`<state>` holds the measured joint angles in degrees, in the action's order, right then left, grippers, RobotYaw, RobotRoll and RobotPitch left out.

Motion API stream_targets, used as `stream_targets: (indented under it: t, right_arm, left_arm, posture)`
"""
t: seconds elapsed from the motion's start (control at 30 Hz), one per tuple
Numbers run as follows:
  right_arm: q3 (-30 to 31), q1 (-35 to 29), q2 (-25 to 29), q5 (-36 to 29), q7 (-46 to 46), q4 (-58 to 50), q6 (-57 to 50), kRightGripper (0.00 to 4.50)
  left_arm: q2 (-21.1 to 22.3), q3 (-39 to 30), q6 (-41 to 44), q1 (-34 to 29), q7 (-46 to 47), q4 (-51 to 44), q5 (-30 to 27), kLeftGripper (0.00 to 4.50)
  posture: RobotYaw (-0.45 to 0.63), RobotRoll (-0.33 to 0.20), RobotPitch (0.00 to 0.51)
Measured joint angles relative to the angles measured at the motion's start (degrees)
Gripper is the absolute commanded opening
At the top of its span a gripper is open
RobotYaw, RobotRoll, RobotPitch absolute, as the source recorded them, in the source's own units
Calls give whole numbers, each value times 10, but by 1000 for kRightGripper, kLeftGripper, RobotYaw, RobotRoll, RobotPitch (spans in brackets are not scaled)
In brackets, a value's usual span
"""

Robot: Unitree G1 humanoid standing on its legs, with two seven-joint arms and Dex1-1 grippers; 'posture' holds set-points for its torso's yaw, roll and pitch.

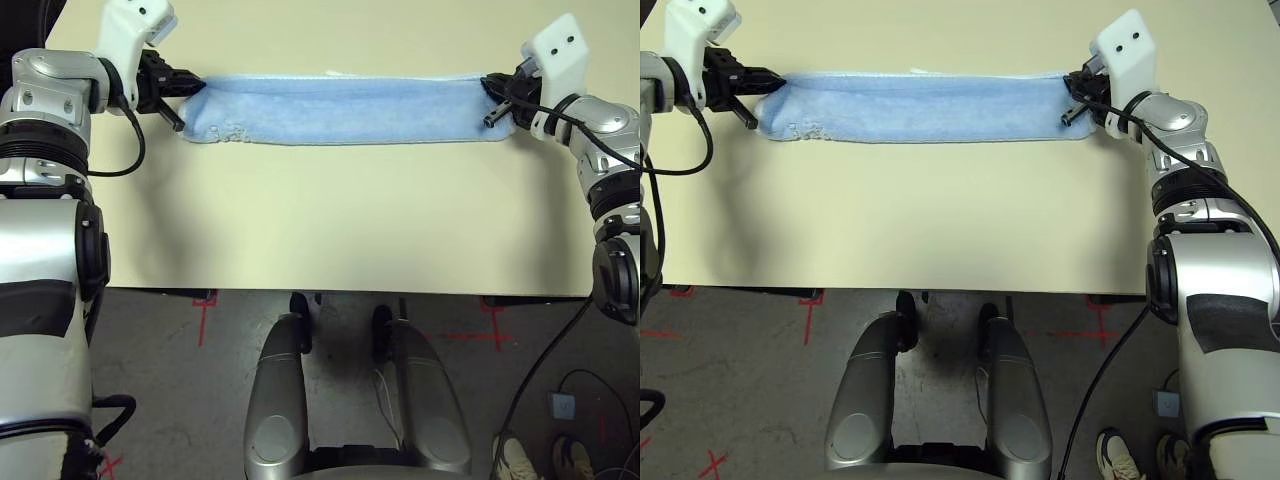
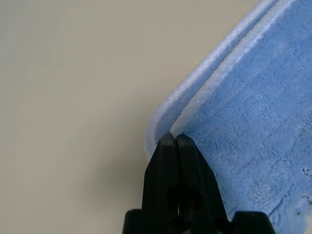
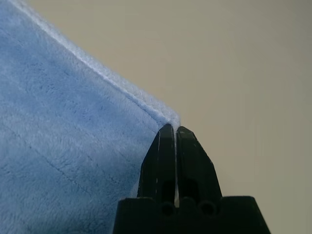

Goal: Fold the towel and set it aside.

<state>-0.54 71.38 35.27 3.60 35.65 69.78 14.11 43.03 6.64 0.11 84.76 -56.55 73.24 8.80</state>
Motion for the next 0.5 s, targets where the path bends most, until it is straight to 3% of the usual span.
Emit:
stream_targets:
  t: [0.2,0.3,0.5]
  right_arm:
    - [0,1,-2,0,-1,0,0,0]
    - [0,1,-8,0,-1,0,0,864]
    - [-2,5,-12,-1,2,0,-2,3054]
  left_arm:
    - [0,-9,-1,-2,5,0,1,19]
    - [0,-9,-1,-8,5,0,6,709]
    - [2,-9,0,-15,-4,0,13,2940]
  posture:
    - [14,0,409]
    - [16,0,407]
    - [19,0,397]
